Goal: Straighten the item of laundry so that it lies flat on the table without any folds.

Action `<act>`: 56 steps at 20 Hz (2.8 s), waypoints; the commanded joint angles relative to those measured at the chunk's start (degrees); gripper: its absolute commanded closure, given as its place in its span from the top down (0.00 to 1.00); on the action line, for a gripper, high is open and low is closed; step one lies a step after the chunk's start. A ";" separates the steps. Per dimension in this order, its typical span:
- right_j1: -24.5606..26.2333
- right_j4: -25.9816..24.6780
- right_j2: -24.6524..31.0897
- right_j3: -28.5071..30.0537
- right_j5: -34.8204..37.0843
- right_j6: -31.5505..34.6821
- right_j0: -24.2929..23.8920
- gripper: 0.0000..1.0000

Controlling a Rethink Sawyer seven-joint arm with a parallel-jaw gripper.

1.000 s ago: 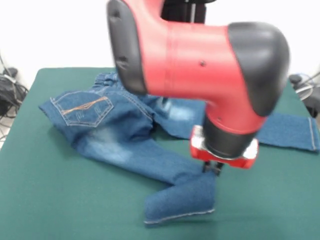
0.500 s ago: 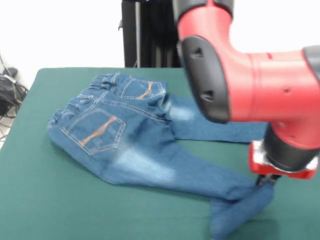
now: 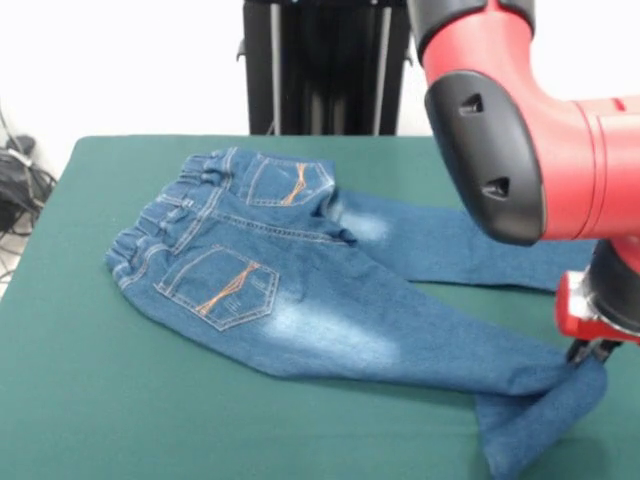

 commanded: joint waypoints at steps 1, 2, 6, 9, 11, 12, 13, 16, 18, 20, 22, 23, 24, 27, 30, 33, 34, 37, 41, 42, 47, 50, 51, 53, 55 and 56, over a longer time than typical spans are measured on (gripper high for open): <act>-2.57 3.62 0.13 2.53 4.17 18.83 1.10 0.00; -2.80 3.70 0.11 2.93 4.05 18.86 1.11 0.00; -3.62 3.88 0.30 3.57 4.55 19.15 1.22 0.00; -3.81 3.83 -0.16 1.80 6.73 20.78 1.94 0.00; -3.06 3.87 0.15 0.75 6.79 21.43 2.15 0.00; -2.61 3.97 0.30 0.11 6.93 22.04 2.27 0.00; -2.10 3.93 0.31 -0.75 7.12 22.67 2.50 0.00; -0.30 3.40 0.13 -3.26 6.23 24.37 3.57 0.00; 0.60 3.15 0.58 -2.67 3.44 24.24 3.64 0.00; 0.48 2.56 0.67 -0.35 -0.26 23.36 3.36 0.00; -0.85 1.79 0.48 2.94 -3.62 21.91 2.88 0.00; -1.96 1.50 0.58 5.40 -5.77 20.83 2.54 0.00; -2.62 1.57 0.62 6.91 -6.83 20.37 2.24 1.00; -3.05 1.75 0.99 8.02 -7.30 19.04 1.61 1.00; -3.53 2.28 1.34 9.50 -8.63 18.69 1.13 1.00; -3.88 2.55 0.67 9.30 -6.89 19.16 1.03 1.00; -4.06 2.71 0.74 9.49 -6.77 18.91 0.87 1.00; -4.48 2.94 0.79 9.67 -6.29 18.41 0.54 1.00; -4.94 2.55 0.65 10.57 -6.86 17.70 0.30 1.00; -4.97 2.35 0.59 10.51 -6.74 17.33 0.26 1.00; -5.94 2.43 0.69 11.98 -7.03 16.88 -0.15 1.00; -9.84 2.29 0.17 14.46 -4.06 13.68 -1.58 1.00; -10.89 2.25 0.22 15.01 -2.84 11.85 -2.60 1.00; -12.56 2.33 0.82 17.06 -1.96 8.24 -4.87 1.00; -13.62 1.84 1.33 19.06 -2.29 5.09 -6.66 1.00; -14.32 1.61 1.72 20.77 -3.26 3.56 -7.57 1.00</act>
